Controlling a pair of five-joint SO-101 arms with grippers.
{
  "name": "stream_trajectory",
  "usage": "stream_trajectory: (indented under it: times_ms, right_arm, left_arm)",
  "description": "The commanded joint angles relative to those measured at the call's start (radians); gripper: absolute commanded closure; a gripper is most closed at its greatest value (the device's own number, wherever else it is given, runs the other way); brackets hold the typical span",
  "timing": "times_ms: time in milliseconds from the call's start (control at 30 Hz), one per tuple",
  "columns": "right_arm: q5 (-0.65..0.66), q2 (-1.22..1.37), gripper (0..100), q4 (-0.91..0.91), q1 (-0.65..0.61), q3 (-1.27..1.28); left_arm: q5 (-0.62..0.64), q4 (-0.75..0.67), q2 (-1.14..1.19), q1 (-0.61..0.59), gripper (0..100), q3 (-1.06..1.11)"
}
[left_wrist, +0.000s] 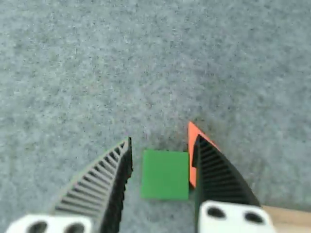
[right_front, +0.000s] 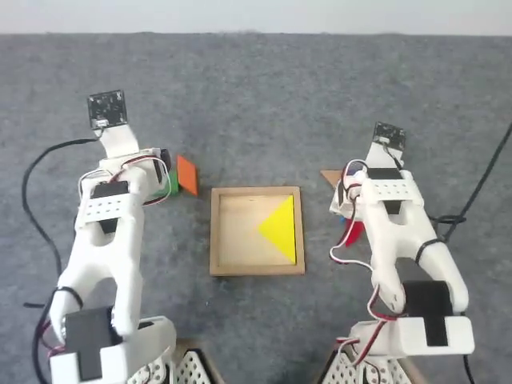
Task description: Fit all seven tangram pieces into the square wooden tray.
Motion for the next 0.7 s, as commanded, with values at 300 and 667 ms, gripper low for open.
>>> stream_trajectory:
  times_ms: [300,667]
  right_arm:
    - [-0.014,0.036,71.1,-0.018,0.028,-0.035]
    - [-0.135,0.087,78.6,-0.012,0.012,-0.117]
  left_arm:
    - [0.006,-0.026,-0.003,0.006,80,-0.048]
    - [0.005,-0.026,-0.003,0.017,80,-0.048]
